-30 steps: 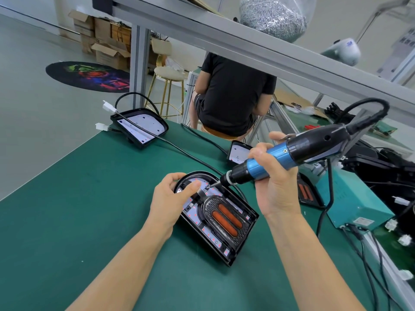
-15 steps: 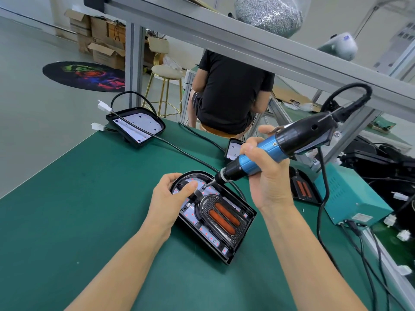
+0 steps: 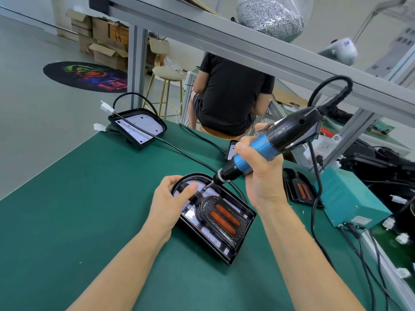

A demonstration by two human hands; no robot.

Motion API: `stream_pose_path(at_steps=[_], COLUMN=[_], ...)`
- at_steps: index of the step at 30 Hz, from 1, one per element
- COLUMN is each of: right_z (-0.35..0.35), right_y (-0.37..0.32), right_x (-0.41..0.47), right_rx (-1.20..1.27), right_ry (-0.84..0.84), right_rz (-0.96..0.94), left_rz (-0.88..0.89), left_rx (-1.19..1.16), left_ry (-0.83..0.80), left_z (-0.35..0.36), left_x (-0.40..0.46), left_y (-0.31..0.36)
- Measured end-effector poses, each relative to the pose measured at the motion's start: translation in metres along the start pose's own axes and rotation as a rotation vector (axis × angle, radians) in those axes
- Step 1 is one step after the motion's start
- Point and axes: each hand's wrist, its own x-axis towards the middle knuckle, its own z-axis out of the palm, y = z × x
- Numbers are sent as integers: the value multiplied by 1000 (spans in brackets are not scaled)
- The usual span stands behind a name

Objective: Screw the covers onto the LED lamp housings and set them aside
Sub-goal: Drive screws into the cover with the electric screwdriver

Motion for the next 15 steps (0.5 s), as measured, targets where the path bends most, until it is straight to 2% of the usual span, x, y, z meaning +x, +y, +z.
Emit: stream_pose_path(at_steps=[8,15], right_z=[-1,-2], right_y=[4,5], right_x=[0,-1], right_rx=[18,-15], right_ry=[-35,-150], right_rz=[-2,-14], left_rz=[-7,-23], left_rx=[11,12], left_ry=[4,27], left_z=[-1,0], left_x=[-1,0], left_y=[1,1])
